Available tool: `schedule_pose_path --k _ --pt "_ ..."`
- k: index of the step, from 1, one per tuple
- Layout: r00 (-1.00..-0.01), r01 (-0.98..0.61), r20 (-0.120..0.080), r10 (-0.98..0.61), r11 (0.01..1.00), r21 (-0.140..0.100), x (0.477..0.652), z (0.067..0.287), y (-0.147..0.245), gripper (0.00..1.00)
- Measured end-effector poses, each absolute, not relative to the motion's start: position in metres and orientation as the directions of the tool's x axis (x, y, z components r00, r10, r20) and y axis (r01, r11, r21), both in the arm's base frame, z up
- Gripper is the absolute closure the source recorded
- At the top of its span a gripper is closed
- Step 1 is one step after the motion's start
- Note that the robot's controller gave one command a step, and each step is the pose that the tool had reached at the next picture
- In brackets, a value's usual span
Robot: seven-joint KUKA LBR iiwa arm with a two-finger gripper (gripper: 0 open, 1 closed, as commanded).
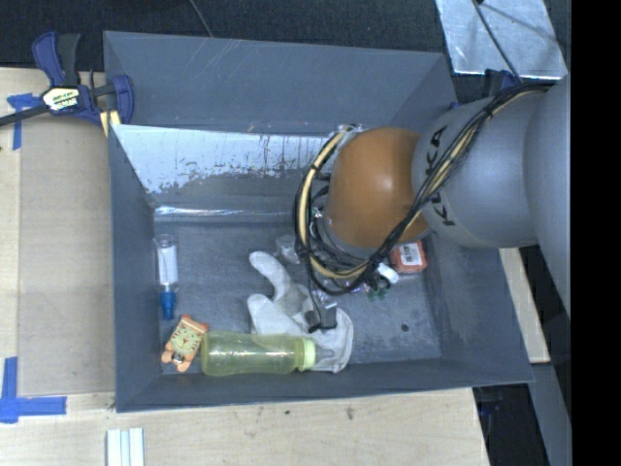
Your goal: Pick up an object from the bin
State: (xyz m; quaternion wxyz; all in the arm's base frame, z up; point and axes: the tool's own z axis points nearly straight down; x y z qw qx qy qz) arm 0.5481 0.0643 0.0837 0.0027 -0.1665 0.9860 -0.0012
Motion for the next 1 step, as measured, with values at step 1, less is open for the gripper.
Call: schedule_pose_path --k 1 --pt "-0.995 -0.102 -0.001 -0.102 0.995 0.000 0.5762 0.0806 0.0862 1.00"
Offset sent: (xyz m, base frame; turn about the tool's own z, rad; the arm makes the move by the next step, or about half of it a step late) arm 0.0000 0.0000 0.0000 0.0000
